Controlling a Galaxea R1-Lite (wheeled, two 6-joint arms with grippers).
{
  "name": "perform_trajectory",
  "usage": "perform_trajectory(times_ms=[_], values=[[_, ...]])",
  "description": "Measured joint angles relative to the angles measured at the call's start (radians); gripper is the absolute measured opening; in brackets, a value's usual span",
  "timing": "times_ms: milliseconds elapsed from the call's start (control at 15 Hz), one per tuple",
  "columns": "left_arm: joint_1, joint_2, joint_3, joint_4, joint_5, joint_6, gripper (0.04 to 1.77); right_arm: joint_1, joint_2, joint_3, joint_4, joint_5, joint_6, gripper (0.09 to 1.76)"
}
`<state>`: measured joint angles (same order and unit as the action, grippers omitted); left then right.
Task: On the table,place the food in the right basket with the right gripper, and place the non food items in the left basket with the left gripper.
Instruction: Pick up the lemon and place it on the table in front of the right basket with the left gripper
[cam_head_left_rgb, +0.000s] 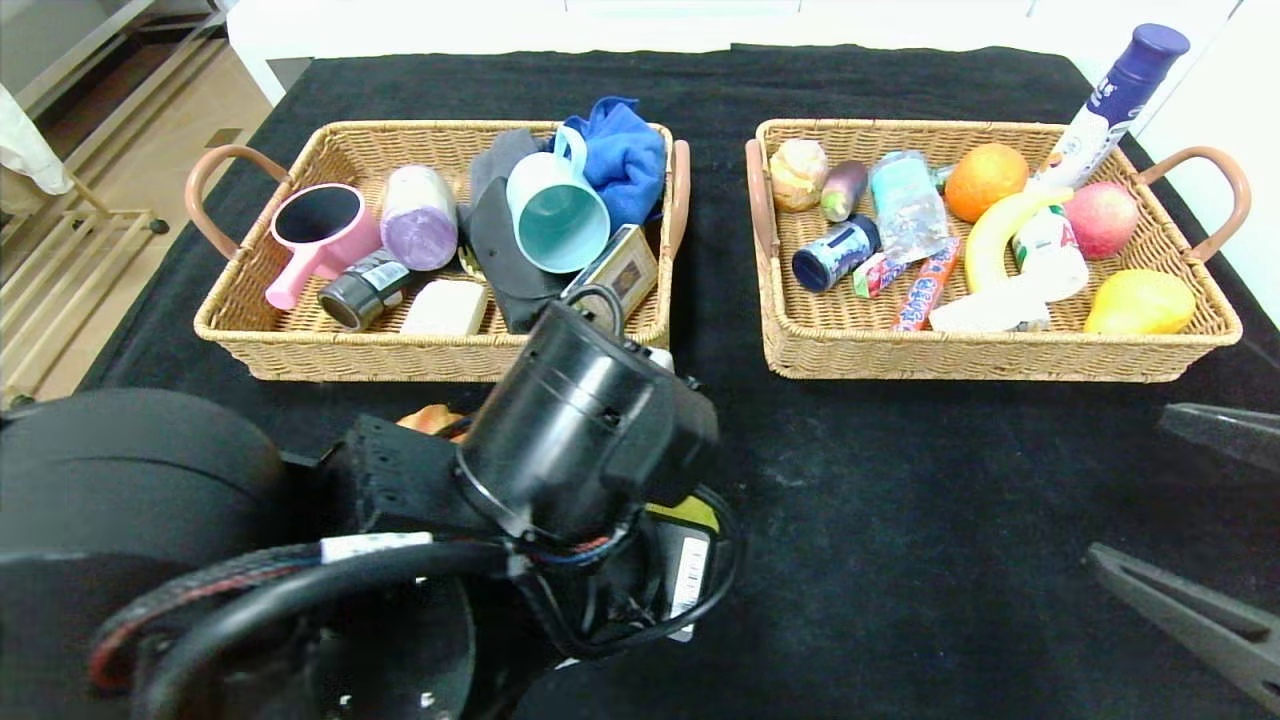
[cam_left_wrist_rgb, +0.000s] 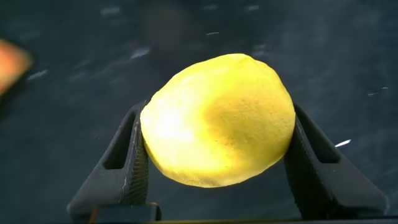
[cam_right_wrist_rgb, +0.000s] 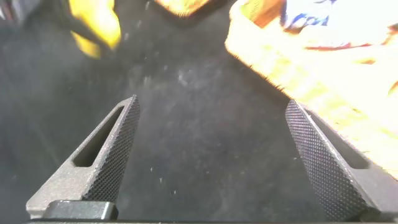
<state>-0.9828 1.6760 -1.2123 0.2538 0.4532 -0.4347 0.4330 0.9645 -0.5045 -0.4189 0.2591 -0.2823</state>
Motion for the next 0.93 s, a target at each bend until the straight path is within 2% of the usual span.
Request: perform_trajectory(times_ms=[200, 333, 667, 933], values=[[-0.041, 0.085, -0.077, 0.000, 0.031, 0.019, 1.24, -0.011, -0.031, -0.027, 0.003, -0.001, 0.036, 1.71], [-0.057, 0.129, -0.126, 0.000, 0.046, 0.075, 1.24, -0.012, -0.051, -0.034, 0.010, 0.001, 0.040, 1.71], [-0.102, 0.210, -0.245, -0.008, 0.046, 0.190, 1.24, -0.010, -0.090, -0.047, 0.045, 0.000, 0.036, 1.71], [-0.110, 0.294, -0.373, -0.026, 0.038, 0.250, 1.24, -0.011, -0.123, -0.056, 0.049, 0.001, 0.040, 1.71]])
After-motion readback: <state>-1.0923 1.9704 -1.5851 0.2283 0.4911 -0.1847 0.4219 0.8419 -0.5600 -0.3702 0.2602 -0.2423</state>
